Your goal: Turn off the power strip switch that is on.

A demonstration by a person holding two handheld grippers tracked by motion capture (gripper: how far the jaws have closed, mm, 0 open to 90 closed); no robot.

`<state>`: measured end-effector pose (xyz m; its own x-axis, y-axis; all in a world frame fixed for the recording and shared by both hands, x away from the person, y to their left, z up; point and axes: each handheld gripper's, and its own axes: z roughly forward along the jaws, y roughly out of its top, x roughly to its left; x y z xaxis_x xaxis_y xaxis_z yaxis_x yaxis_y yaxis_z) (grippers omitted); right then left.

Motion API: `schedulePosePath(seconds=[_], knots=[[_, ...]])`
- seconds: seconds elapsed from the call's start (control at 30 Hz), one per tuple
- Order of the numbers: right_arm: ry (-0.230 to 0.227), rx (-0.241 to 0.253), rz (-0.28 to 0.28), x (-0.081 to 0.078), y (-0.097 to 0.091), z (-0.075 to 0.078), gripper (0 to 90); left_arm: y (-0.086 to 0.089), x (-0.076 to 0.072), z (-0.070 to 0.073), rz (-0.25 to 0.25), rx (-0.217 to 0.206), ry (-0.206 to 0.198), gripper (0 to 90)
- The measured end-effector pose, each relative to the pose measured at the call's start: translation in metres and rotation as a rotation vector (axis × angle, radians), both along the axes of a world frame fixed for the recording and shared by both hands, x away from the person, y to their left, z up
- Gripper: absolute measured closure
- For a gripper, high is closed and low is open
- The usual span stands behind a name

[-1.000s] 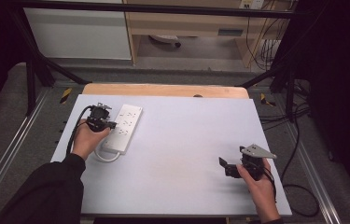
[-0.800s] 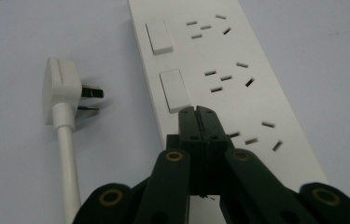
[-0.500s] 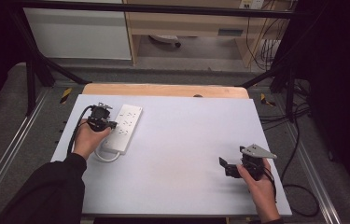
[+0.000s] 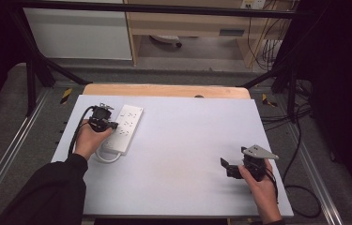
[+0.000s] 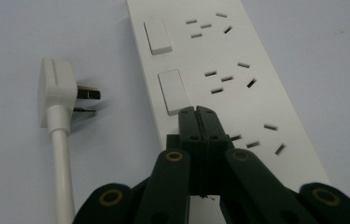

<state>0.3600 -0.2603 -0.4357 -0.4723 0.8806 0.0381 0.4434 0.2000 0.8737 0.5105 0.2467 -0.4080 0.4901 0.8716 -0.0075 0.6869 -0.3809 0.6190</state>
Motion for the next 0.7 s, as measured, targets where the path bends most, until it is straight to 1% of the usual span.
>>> schedulePosePath(seconds=[0.1, 0.33, 0.7], knots=[[0.000, 0.000, 0.000, 0.0000, 0.0000, 0.0000, 3.7, -0.0006, 0.0004, -0.0011, -0.001, 0.003, 0.005, 90.0], [0.000, 0.000, 0.000, -0.0001, 0.0000, 0.0000, 3.7, -0.0024, 0.0002, -0.0014, -0.002, 0.017, -0.009, 90.0], [0.000, -0.001, 0.002, -0.0003, 0.0003, 0.0001, 3.7, -0.0019, 0.0016, -0.0007, 0.005, 0.016, 0.005, 90.0]])
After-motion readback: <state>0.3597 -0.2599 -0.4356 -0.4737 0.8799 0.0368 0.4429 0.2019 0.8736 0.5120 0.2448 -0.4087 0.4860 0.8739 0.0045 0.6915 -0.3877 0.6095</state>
